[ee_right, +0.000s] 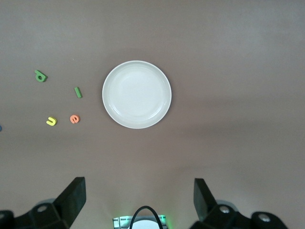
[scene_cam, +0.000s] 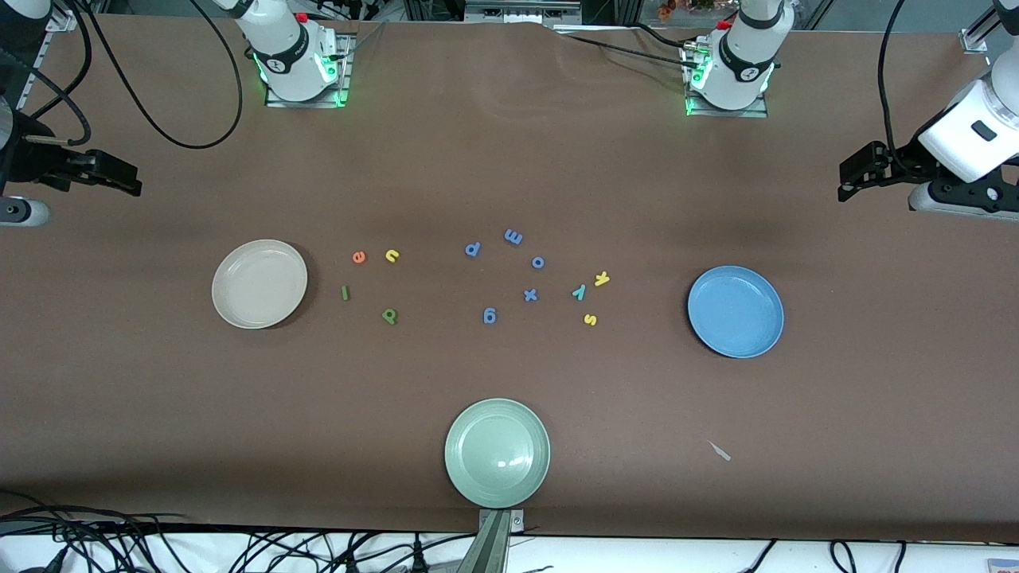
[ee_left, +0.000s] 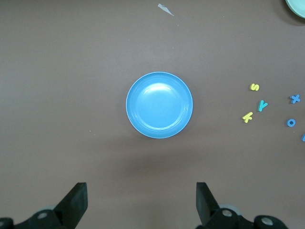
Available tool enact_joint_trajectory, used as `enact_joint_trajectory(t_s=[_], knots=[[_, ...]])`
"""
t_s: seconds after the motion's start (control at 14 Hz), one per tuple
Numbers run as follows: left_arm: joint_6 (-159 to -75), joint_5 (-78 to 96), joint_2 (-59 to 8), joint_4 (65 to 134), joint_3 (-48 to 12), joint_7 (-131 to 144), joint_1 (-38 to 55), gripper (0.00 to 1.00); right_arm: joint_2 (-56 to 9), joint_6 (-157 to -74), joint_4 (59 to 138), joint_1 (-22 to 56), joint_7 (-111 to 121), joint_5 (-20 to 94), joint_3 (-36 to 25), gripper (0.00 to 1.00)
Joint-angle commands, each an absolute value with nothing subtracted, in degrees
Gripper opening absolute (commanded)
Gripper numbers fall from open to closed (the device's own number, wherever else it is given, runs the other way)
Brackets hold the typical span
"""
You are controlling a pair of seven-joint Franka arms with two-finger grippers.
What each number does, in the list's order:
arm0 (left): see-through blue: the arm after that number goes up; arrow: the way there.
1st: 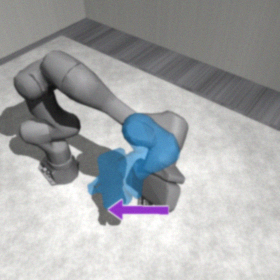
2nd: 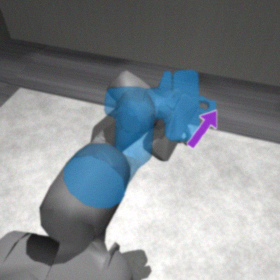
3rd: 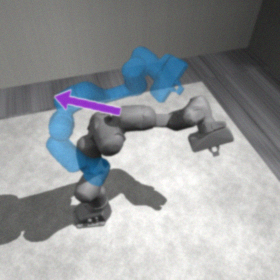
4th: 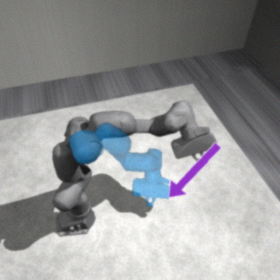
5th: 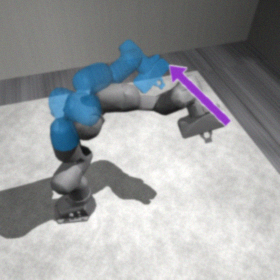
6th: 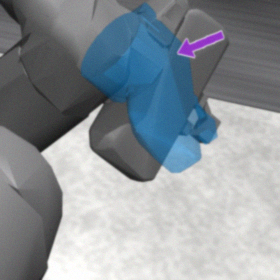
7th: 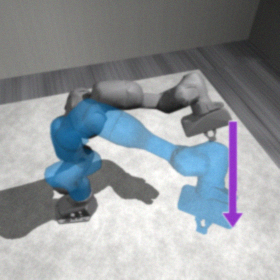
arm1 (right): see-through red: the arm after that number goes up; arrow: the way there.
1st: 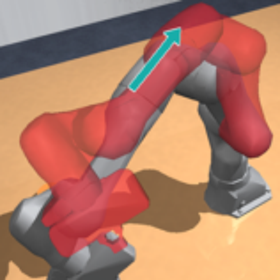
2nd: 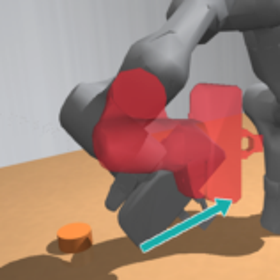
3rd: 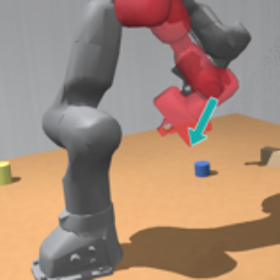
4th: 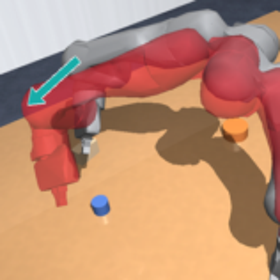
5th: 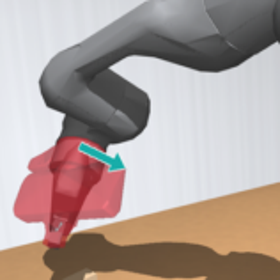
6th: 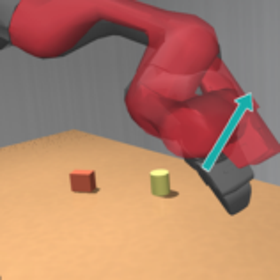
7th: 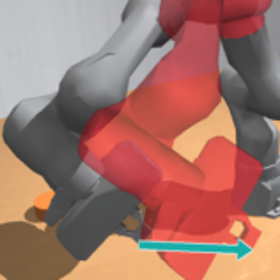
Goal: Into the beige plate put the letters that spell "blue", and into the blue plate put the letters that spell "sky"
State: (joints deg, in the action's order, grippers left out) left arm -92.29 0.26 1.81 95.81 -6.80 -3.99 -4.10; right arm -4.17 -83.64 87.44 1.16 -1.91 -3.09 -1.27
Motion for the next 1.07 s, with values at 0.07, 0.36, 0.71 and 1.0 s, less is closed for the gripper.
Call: enact_joint_trajectory(t_s=[0.07, 0.36, 0.71, 1.0], knots=[[-91.5, -0.4, 2.4, 95.5, -6.8, -4.7, -4.0, 1.00, -4.1, -83.8, 86.0, 1.1, -1.2, -3.1, -1.1, 1.00], [-91.6, -0.4, 2.4, 95.5, -6.8, -4.7, -4.0, 1.00, -4.2, -84.7, 86.0, 1.4, -2.0, -3.0, -0.9, 1.00], [-91.5, -0.4, 2.4, 95.5, -6.8, -4.8, -4.0, 1.00, -4.3, -85.1, 86.0, 1.4, -2.0, -3.0, -0.9, 1.00], [-91.5, -0.4, 2.4, 95.5, -6.8, -4.7, -4.0, 1.00, -4.3, -85.2, 86.0, 1.3, -2.1, -2.8, -0.9, 1.00]])
